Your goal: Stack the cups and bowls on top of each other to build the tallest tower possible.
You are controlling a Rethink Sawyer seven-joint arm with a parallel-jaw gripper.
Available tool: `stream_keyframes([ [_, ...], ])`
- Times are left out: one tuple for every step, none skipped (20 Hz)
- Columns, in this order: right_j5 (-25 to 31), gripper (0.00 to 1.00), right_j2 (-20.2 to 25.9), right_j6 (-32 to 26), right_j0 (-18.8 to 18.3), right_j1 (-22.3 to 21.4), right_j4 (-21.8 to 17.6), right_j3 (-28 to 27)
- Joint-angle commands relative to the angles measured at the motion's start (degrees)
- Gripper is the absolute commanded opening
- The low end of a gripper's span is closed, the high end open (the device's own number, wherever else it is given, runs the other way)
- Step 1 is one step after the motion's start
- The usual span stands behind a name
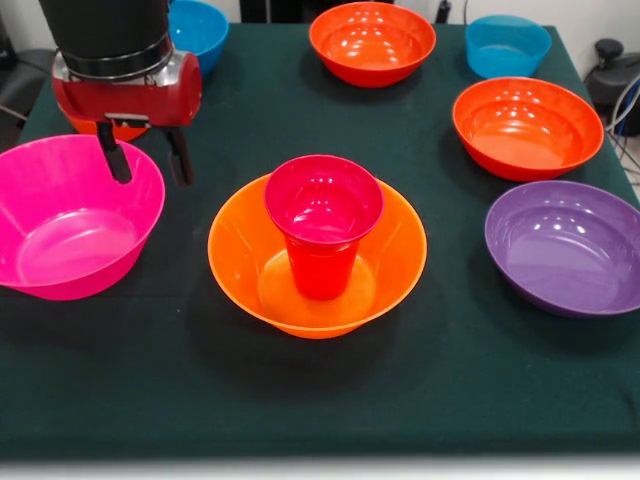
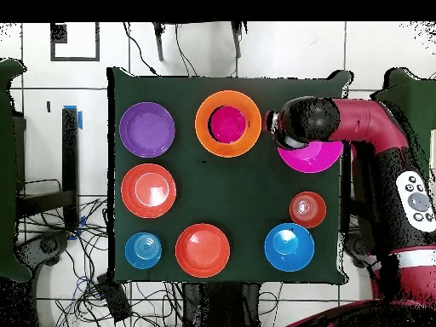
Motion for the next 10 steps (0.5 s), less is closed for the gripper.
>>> stream_keyframes([
  [0.20, 1.00, -0.69, -15.45, 2.59, 3.03, -2.16, -1.42],
  [-0.15, 1.00, -0.70, -15.54, 2.41, 3.01, -2.31, -1.11],
  [-0.39, 1.00, -0.73, -15.48, 2.33, 3.05, -2.42, -0.96],
  [-0.76, 1.00, -0.79, -15.37, 2.27, 3.26, -2.56, -0.87],
  [-1.13, 1.00, -0.85, -15.25, 2.20, 3.47, -2.70, -0.79],
  [-1.40, 1.00, -0.87, -15.20, 2.14, 3.57, -2.81, -0.67],
  [-1.68, 1.00, -0.90, -15.14, 2.07, 3.66, -2.92, -0.56],
  [-1.78, 1.00, -1.02, -14.97, 2.05, 3.76, -3.01, -0.50],
  [-1.89, 1.00, -1.14, -14.80, 2.03, 3.86, -3.11, -0.44],
  [-2.06, 1.00, -1.18, -14.80, 1.95, 3.89, -3.21, -0.26],
])
